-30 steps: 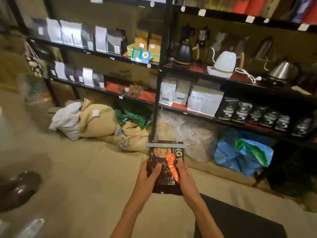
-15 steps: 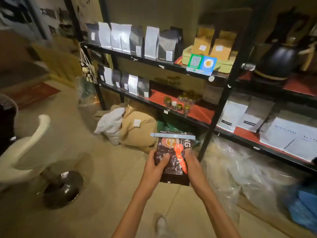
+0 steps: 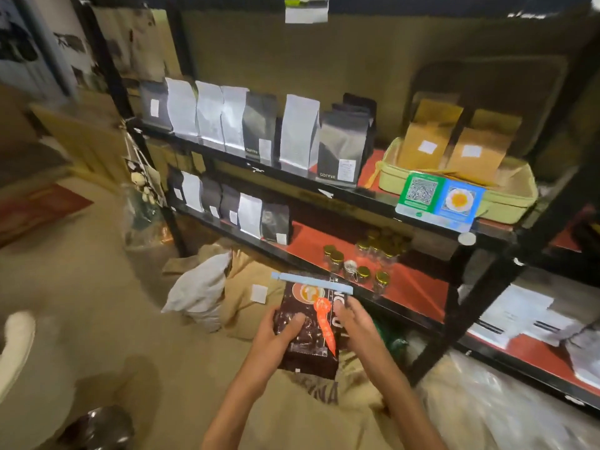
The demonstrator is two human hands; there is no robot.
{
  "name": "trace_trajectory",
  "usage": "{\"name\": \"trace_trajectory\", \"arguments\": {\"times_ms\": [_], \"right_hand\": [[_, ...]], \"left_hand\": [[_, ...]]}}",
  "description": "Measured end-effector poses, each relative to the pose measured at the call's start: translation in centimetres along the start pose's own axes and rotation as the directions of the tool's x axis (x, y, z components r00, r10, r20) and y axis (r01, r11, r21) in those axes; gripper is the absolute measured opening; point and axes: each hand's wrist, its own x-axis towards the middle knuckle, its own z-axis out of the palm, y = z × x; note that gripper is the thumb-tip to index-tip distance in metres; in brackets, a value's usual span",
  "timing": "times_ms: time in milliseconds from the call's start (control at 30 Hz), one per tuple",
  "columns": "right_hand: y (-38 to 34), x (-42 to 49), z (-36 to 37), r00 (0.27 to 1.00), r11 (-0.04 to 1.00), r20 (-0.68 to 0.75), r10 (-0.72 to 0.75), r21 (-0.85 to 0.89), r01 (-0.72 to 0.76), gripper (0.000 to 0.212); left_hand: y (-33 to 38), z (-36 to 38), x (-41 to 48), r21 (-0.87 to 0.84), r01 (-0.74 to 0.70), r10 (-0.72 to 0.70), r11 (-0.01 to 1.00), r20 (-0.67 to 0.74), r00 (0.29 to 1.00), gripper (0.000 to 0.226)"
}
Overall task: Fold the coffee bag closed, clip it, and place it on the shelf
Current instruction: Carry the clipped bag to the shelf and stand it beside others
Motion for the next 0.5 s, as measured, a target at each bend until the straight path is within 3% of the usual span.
{"name": "trace_trajectory", "arguments": {"times_ms": [133,267,433,500], "right_hand": [[-2.5,7.8,3.0,0.991,0.983,-0.127,-0.048,-0.179,0.025,0.059],[-4.9,13.9,5.9,0.986,0.970,-0.115,-0.120,-0.223,0.092,0.038],[-6.7,20.6,9.3,0.963,0.796,-0.145,-0.225,-0.598,0.096,0.034],[-7.1,22.9,9.2,0.960,0.718,-0.159,-0.230,-0.694,0.057,0.035]], "left_hand": [[0.9,-5.4,8.8,0.056,0.010,-0.017,0.998,0.121,0.993,0.038],[1.1,-10.3,16.6,0.146,-0.050,0.013,0.988,0.240,0.971,0.043],[0.5,-13.7,26.7,0.245,-0.053,-0.059,0.968,0.427,0.902,0.037],[0.7,-13.2,29.8,0.277,-0.037,-0.113,0.960,0.508,0.854,0.046]]}}
